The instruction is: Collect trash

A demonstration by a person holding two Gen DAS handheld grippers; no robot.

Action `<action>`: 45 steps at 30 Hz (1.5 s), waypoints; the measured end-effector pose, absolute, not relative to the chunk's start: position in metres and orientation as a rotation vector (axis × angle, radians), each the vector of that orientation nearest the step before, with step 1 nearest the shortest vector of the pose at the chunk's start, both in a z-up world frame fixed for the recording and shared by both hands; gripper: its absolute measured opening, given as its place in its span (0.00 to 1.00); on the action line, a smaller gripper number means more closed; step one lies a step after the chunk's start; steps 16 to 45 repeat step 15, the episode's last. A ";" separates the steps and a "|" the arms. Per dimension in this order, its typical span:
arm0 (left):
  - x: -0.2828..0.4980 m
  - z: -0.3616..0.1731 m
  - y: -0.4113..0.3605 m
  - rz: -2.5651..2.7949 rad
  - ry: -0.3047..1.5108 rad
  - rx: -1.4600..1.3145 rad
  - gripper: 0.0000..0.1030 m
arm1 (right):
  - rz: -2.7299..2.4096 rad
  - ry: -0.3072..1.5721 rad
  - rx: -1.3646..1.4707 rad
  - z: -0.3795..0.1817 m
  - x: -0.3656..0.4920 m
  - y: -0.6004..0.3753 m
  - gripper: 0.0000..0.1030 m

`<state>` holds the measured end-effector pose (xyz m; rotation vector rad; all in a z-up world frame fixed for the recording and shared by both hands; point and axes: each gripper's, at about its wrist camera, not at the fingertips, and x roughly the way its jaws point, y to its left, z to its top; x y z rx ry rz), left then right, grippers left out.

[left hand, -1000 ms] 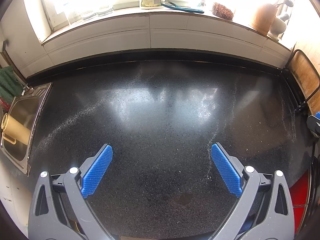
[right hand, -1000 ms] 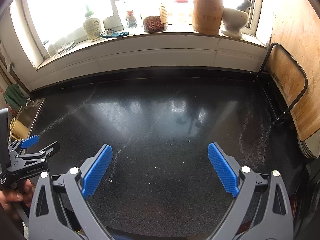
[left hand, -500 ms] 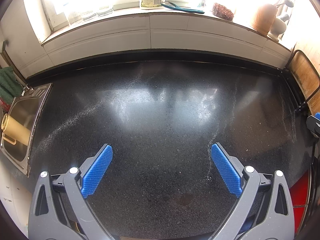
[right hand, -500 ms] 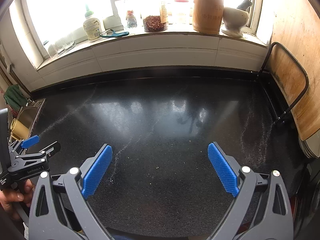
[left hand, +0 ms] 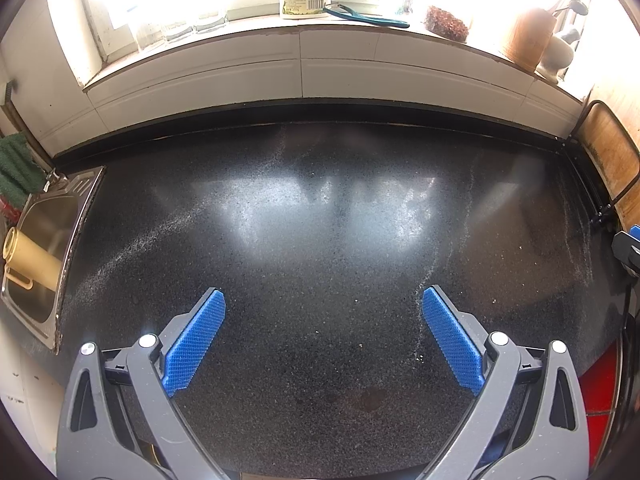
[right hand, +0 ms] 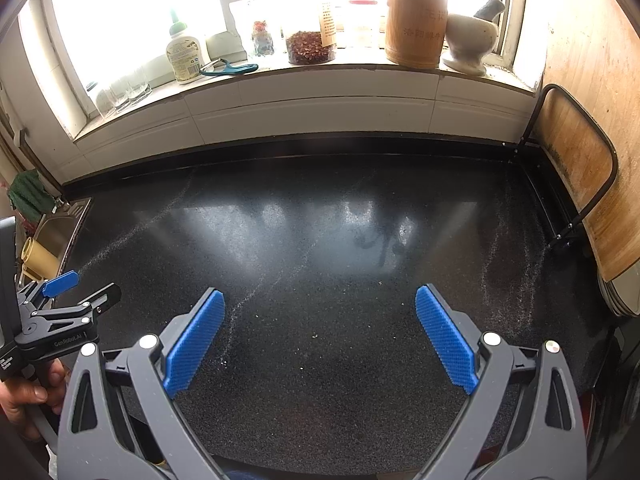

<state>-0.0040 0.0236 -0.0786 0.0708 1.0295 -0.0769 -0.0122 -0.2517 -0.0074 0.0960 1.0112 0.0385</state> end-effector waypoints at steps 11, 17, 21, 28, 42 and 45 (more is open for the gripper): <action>0.006 -0.091 0.024 -0.072 1.019 0.090 0.93 | 0.046 0.988 0.090 -0.021 -0.004 -0.262 0.93; 0.017 -0.121 0.032 -0.086 0.990 0.091 0.93 | 0.014 0.988 0.075 -0.057 0.007 -0.283 0.93; 0.017 -0.121 0.032 -0.086 0.990 0.091 0.93 | 0.014 0.988 0.075 -0.057 0.007 -0.283 0.93; 0.017 -0.121 0.032 -0.086 0.990 0.091 0.93 | 0.014 0.988 0.075 -0.057 0.007 -0.283 0.93; 0.017 -0.121 0.032 -0.086 0.990 0.091 0.93 | 0.014 0.988 0.075 -0.057 0.007 -0.283 0.93; 0.017 -0.121 0.032 -0.086 0.990 0.091 0.93 | 0.014 0.988 0.075 -0.057 0.007 -0.283 0.93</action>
